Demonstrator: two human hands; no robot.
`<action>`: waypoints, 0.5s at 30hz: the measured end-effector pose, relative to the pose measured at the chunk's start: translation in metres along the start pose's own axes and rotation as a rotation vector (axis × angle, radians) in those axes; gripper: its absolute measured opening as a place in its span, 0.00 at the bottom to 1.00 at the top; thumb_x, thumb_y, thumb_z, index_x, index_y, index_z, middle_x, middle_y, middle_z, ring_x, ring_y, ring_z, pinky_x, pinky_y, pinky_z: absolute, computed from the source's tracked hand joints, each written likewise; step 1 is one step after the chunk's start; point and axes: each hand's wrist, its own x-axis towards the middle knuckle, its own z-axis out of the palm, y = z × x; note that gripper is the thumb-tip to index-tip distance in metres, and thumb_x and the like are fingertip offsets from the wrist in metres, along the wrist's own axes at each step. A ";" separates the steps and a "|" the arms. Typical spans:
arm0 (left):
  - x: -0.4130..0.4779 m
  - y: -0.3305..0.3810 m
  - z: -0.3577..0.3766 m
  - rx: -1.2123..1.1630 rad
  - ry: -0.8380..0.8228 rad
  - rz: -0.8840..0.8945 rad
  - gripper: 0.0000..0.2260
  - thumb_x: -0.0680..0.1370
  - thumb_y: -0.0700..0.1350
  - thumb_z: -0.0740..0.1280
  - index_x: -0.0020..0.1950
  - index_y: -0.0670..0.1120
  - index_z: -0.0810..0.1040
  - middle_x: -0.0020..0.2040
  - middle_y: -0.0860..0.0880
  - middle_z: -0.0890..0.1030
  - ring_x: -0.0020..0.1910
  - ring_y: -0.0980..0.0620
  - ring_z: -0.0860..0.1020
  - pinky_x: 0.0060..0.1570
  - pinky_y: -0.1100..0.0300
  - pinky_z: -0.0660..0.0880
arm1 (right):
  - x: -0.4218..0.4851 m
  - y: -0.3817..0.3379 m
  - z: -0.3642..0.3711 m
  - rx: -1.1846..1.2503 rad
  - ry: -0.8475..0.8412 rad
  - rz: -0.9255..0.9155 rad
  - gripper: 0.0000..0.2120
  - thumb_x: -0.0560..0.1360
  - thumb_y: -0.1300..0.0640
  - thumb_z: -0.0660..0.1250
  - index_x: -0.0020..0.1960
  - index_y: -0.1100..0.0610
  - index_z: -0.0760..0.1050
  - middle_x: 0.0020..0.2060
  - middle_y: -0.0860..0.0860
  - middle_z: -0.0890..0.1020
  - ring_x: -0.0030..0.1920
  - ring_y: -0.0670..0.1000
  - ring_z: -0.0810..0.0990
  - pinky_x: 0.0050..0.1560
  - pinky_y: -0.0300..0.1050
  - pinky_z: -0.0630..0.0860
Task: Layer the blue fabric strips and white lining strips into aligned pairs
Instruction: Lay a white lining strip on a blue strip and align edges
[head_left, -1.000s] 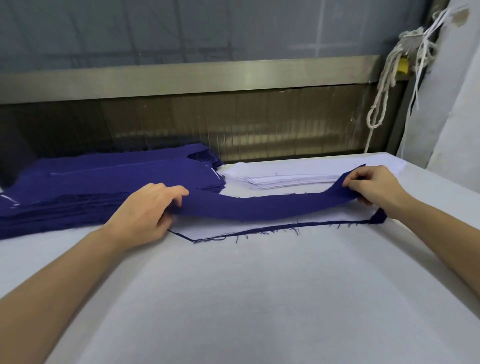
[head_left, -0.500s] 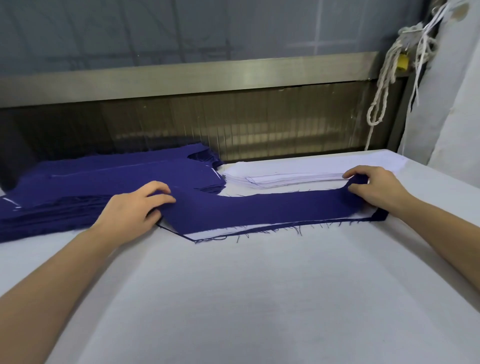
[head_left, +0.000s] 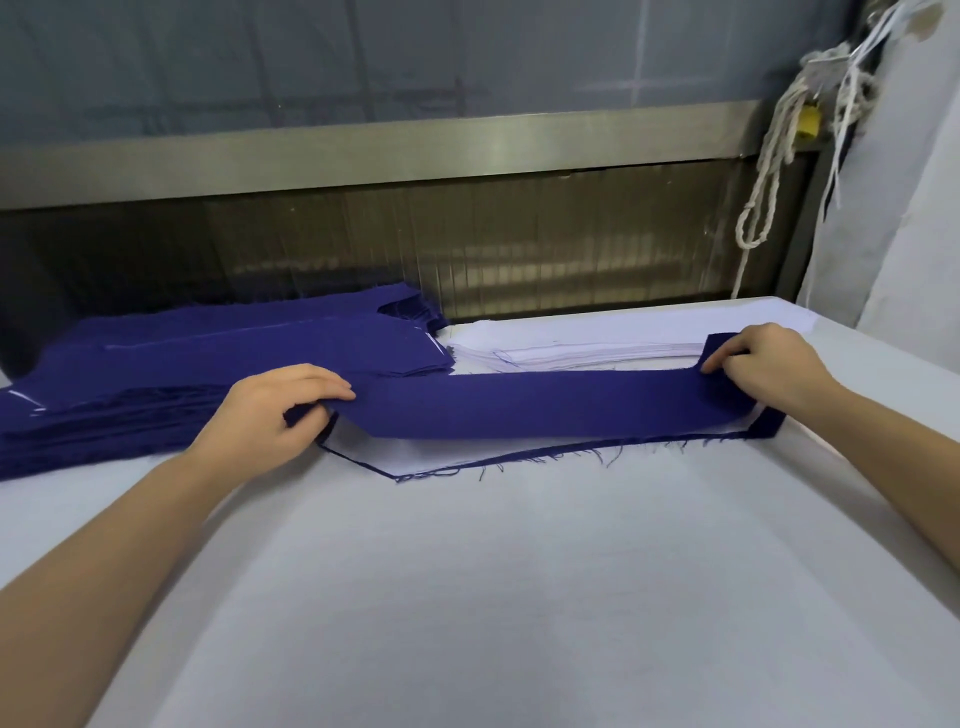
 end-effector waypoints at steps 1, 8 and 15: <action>0.000 0.002 -0.001 -0.008 -0.006 0.006 0.11 0.71 0.33 0.65 0.49 0.41 0.84 0.48 0.49 0.82 0.49 0.48 0.80 0.52 0.64 0.74 | 0.000 0.001 0.000 -0.016 0.000 0.008 0.17 0.71 0.67 0.58 0.35 0.49 0.79 0.39 0.50 0.78 0.42 0.53 0.73 0.32 0.39 0.64; -0.002 0.006 -0.002 -0.010 -0.168 -0.027 0.16 0.70 0.39 0.58 0.48 0.42 0.85 0.48 0.52 0.81 0.50 0.50 0.79 0.53 0.57 0.72 | -0.004 0.000 0.000 -0.114 -0.034 0.014 0.10 0.72 0.61 0.62 0.37 0.52 0.81 0.38 0.51 0.82 0.43 0.56 0.77 0.43 0.47 0.75; -0.002 0.002 0.007 0.004 -0.166 -0.065 0.07 0.77 0.43 0.66 0.49 0.44 0.83 0.47 0.56 0.81 0.47 0.53 0.78 0.48 0.62 0.71 | -0.004 0.001 -0.003 -0.124 -0.104 0.013 0.09 0.72 0.63 0.62 0.41 0.52 0.79 0.41 0.52 0.81 0.44 0.54 0.76 0.42 0.44 0.71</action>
